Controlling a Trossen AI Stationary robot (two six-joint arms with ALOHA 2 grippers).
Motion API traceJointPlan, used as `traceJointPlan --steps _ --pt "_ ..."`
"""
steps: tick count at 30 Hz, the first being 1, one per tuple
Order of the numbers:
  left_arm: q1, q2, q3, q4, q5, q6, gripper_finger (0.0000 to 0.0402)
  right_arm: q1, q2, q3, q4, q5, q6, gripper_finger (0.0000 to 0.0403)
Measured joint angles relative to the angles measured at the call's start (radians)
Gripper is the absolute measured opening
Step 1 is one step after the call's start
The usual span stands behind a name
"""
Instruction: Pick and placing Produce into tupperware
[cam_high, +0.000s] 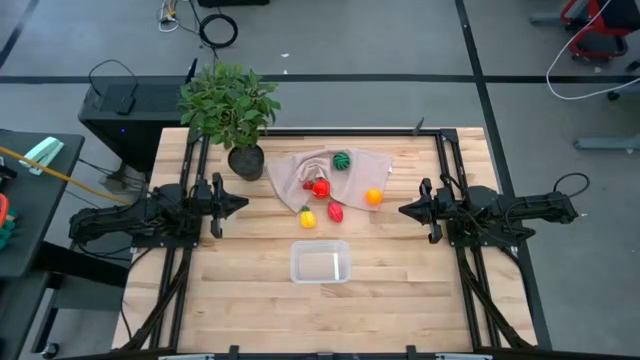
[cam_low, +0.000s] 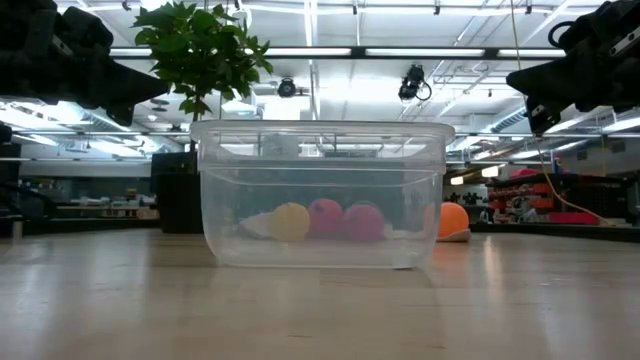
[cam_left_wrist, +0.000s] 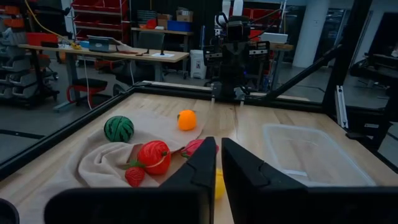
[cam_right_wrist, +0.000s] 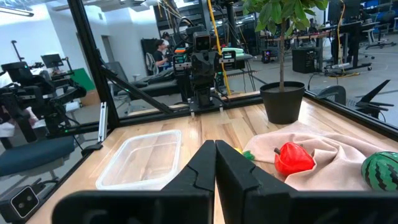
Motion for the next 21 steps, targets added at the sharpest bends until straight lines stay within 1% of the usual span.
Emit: traceJointPlan --steps 6,15,21 --pt "0.0 0.0 0.0 0.0 0.0 0.0 0.0024 0.0 0.0 0.0 0.0 0.0 0.0 0.0016" --pt "0.0 0.0 0.0 0.0 0.0 0.0 0.0036 0.0 0.0 0.0 0.0 0.0 0.0 0.0016" --pt "0.0 0.0 0.0 0.0 0.0 0.0 0.0028 0.0 0.0 0.0 0.0 0.0 0.0 0.0016"
